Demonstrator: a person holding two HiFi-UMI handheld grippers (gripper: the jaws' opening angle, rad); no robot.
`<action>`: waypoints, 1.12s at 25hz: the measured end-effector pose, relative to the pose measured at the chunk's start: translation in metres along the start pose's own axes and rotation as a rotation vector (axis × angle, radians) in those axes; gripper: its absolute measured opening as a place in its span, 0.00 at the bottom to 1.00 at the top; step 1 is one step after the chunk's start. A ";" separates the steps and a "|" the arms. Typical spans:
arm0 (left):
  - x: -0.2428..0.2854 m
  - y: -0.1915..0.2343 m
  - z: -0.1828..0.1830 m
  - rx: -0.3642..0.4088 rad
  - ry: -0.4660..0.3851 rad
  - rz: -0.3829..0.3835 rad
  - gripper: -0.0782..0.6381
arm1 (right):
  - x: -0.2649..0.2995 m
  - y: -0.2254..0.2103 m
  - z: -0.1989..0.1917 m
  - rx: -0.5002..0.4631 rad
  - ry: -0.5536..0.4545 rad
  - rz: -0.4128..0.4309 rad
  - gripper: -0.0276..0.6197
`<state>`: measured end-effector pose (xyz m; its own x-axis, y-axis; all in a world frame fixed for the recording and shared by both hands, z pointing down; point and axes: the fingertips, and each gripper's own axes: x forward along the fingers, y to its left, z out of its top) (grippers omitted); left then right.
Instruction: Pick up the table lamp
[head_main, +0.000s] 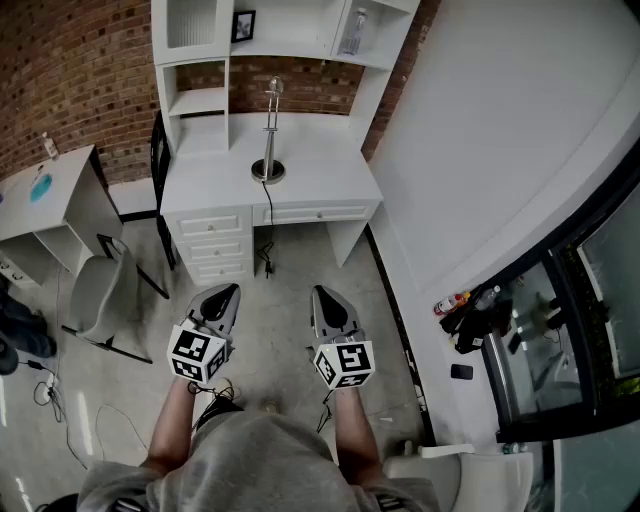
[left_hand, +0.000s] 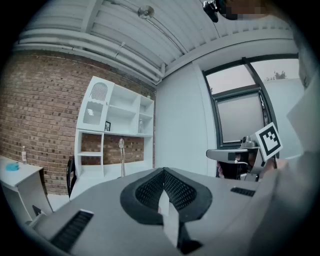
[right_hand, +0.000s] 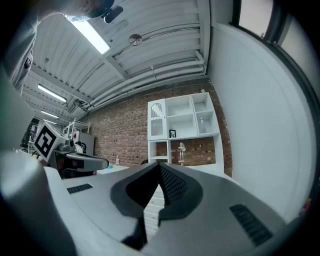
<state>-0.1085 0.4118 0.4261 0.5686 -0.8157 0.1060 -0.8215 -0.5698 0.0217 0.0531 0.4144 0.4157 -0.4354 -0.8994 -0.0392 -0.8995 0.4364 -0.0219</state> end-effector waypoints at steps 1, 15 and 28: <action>0.001 -0.001 0.000 0.000 0.002 0.000 0.11 | 0.000 0.000 0.000 0.000 0.000 0.002 0.08; 0.026 -0.012 0.001 0.005 0.014 0.008 0.11 | -0.009 -0.028 0.007 -0.003 -0.015 0.007 0.08; 0.106 0.003 -0.004 0.007 0.036 -0.038 0.11 | 0.033 -0.080 -0.010 0.009 0.009 -0.025 0.08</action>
<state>-0.0510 0.3242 0.4409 0.5974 -0.7894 0.1412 -0.7989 -0.6011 0.0196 0.1099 0.3496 0.4263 -0.4133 -0.9102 -0.0291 -0.9097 0.4141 -0.0321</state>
